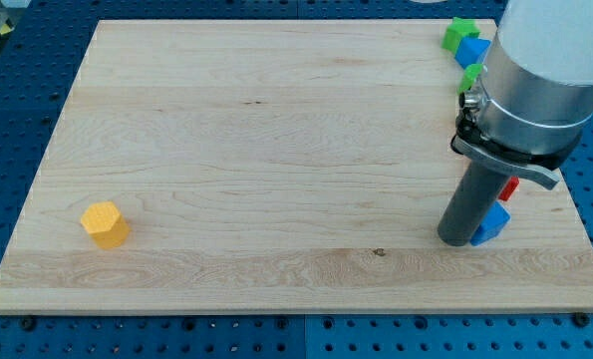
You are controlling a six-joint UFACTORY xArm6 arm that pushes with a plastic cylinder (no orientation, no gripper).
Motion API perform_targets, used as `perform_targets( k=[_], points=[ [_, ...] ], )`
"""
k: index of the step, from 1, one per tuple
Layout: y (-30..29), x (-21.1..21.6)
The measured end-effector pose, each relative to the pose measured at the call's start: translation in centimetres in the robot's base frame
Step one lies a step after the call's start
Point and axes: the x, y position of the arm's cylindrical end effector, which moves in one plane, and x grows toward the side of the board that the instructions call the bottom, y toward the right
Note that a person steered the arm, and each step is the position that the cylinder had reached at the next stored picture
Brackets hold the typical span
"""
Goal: Push blue cube bottom of the red star
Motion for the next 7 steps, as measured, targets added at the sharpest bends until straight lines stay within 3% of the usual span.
perform_targets(
  k=[7],
  points=[
    [4.0,1.8]
  ],
)
